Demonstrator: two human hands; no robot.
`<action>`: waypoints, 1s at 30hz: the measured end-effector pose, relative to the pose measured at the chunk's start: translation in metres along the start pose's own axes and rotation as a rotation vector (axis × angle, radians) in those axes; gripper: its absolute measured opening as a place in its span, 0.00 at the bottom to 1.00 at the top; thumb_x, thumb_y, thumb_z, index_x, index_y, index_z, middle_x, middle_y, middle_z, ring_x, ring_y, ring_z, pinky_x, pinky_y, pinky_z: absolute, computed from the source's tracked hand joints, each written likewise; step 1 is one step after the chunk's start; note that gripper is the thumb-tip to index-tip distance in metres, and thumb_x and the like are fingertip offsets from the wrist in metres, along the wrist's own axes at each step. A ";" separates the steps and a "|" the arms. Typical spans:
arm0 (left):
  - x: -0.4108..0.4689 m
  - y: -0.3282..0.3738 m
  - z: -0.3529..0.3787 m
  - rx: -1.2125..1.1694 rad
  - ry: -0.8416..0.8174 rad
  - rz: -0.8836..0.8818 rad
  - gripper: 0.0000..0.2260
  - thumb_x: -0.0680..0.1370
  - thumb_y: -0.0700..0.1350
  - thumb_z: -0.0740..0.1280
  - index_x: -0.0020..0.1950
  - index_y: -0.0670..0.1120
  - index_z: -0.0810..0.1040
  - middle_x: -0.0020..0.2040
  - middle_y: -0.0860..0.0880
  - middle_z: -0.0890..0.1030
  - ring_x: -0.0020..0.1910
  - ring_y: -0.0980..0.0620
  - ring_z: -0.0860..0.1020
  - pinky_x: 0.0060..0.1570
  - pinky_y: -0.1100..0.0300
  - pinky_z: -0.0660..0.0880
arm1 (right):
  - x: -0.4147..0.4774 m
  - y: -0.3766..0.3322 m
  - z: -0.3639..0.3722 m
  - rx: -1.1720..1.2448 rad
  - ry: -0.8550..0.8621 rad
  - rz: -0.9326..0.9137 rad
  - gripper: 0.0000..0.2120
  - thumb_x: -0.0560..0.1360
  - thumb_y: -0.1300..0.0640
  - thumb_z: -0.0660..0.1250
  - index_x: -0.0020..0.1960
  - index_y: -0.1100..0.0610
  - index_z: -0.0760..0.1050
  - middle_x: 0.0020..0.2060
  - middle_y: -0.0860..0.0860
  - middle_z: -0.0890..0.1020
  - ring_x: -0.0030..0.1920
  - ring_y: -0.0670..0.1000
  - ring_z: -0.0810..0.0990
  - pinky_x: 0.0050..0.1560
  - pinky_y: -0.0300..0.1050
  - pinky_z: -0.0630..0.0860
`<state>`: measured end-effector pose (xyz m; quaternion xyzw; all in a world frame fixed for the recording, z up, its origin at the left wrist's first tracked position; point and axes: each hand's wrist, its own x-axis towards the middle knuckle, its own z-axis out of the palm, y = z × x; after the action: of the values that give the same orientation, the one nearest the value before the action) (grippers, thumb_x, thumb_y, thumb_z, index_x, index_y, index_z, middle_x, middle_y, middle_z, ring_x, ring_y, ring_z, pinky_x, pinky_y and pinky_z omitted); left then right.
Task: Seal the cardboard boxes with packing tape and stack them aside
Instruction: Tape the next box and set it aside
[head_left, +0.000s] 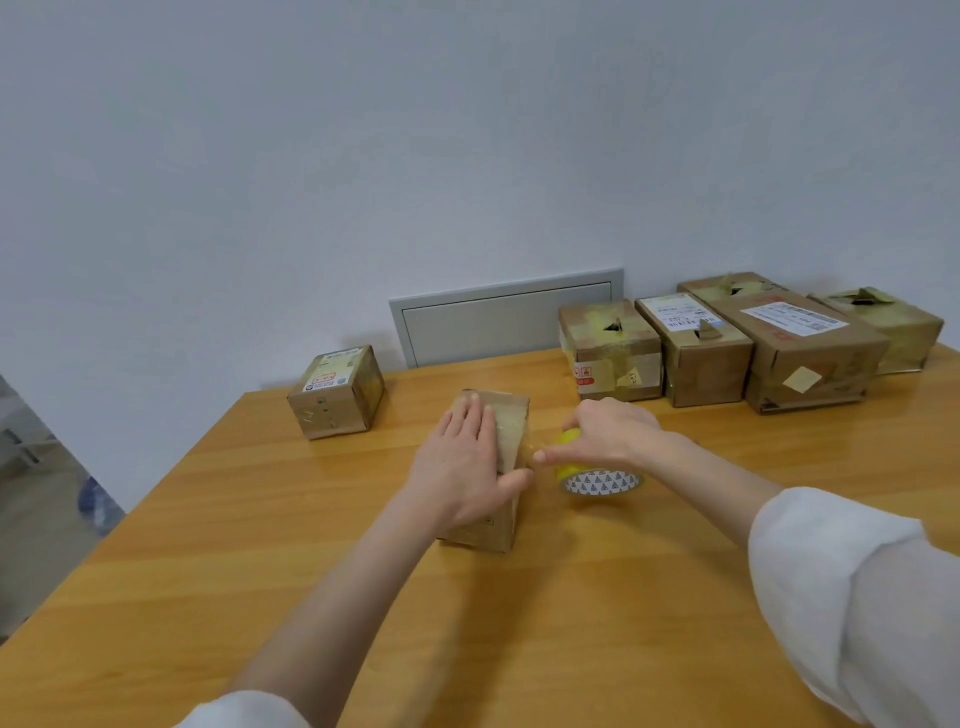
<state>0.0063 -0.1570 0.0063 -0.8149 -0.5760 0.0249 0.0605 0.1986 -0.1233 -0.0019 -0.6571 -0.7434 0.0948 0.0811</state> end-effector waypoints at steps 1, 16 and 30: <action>0.001 -0.002 0.000 0.008 -0.033 -0.002 0.38 0.78 0.66 0.48 0.78 0.43 0.40 0.78 0.42 0.40 0.77 0.46 0.40 0.74 0.54 0.40 | 0.000 0.000 0.001 0.019 0.001 0.002 0.40 0.64 0.23 0.61 0.66 0.49 0.75 0.54 0.49 0.81 0.50 0.50 0.78 0.41 0.43 0.73; 0.010 0.009 -0.011 -0.254 -0.046 -0.313 0.42 0.70 0.69 0.62 0.77 0.52 0.53 0.77 0.39 0.53 0.74 0.36 0.57 0.67 0.40 0.65 | -0.002 -0.001 0.012 0.056 0.023 -0.014 0.40 0.65 0.23 0.59 0.68 0.46 0.73 0.62 0.50 0.79 0.57 0.52 0.77 0.41 0.43 0.73; 0.003 -0.007 -0.011 -1.456 0.021 -0.374 0.36 0.71 0.42 0.74 0.75 0.51 0.62 0.58 0.46 0.79 0.42 0.48 0.84 0.38 0.53 0.81 | -0.022 0.032 -0.054 0.874 -0.040 -0.262 0.22 0.63 0.35 0.69 0.40 0.54 0.81 0.34 0.46 0.83 0.36 0.44 0.81 0.48 0.45 0.75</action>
<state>0.0020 -0.1526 0.0186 -0.5376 -0.5752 -0.3807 -0.4851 0.2455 -0.1392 0.0425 -0.4599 -0.7119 0.4009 0.3477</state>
